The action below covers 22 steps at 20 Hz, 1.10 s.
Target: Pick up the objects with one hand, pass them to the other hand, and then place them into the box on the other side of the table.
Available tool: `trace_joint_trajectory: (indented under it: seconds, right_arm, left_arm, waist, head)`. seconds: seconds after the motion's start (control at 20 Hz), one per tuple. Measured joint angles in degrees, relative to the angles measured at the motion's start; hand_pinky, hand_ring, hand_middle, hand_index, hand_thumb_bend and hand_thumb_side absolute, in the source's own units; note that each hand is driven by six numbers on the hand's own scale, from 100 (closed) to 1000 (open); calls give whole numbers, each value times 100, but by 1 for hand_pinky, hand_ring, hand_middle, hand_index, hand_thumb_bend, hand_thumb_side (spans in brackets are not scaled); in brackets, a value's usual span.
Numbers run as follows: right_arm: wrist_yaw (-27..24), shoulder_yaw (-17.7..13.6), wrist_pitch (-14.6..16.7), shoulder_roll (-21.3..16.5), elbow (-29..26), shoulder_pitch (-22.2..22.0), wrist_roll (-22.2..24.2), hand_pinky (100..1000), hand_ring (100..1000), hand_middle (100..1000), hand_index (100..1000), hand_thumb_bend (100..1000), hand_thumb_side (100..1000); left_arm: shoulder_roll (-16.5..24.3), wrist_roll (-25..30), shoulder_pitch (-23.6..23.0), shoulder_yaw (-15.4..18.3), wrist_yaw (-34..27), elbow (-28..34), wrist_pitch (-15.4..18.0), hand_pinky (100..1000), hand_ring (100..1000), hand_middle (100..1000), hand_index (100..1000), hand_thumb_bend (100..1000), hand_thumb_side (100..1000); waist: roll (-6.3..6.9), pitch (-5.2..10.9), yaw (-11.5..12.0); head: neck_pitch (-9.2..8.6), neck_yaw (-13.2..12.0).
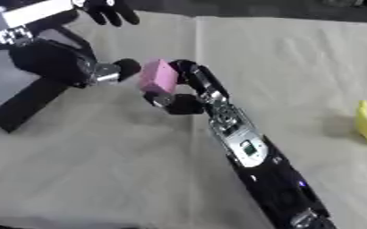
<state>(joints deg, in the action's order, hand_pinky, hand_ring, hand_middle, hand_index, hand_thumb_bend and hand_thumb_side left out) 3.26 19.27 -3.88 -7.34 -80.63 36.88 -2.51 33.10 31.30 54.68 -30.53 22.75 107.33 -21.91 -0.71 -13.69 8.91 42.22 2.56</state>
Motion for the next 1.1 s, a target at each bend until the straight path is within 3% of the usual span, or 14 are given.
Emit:
trace_joint_trajectory:
  seconds: [0.55, 1.1]
  right_arm:
    - [0, 56, 159, 31, 13, 43, -77, 827, 688, 577, 666, 475, 100]
    - [-26, 92, 321, 44, 4, 41, -25, 827, 686, 575, 664, 473, 100]
  left_arm:
    - [-150, 763, 134, -80, 791, -589, 504, 880, 835, 814, 879, 651, 387]
    - [-452, 755, 229, -183, 1908, -1266, 1015, 892, 843, 820, 884, 661, 311]
  waist:
    - [30, 0, -11]
    - [31, -4, -8]
  head:
    - [-6, 9]
    - [-27, 6]
